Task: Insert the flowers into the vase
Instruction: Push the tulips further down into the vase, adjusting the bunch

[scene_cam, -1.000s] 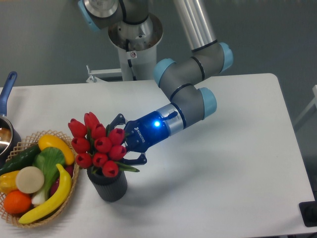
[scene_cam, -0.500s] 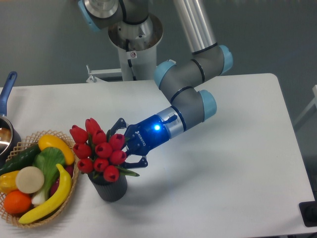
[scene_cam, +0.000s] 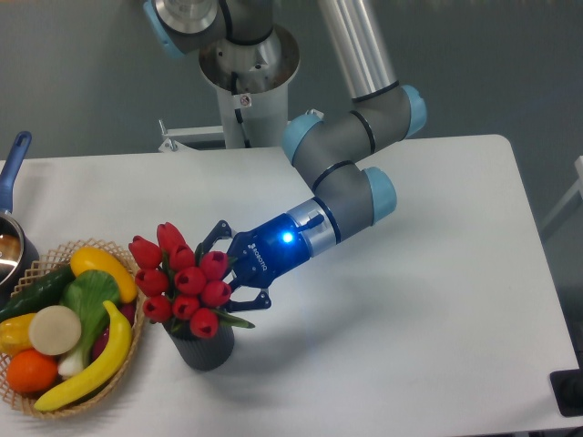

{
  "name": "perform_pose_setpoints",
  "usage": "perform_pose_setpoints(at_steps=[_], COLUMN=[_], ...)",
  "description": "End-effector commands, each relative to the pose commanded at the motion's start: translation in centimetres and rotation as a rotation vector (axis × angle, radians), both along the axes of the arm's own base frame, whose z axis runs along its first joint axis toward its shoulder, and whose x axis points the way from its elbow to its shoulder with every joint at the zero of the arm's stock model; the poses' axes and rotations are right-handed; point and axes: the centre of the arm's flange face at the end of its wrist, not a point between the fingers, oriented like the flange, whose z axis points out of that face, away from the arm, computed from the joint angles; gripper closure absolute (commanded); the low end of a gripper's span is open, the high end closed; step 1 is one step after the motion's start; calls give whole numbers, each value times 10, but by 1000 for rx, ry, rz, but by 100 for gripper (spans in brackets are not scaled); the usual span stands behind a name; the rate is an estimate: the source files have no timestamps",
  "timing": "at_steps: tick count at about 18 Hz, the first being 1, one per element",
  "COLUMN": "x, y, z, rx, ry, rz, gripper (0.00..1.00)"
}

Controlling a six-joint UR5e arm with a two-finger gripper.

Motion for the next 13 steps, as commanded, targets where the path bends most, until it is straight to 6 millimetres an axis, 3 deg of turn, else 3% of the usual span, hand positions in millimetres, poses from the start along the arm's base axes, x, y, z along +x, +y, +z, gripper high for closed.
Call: perform_pose_setpoints(at_steps=[3,9,13], x=[4,4,4], y=[-3,-3,-4], z=[-2,-2,-1], rx=[9,17,18], ry=[13,24,26], rz=[0,-1,1], gripper=[54,28,24])
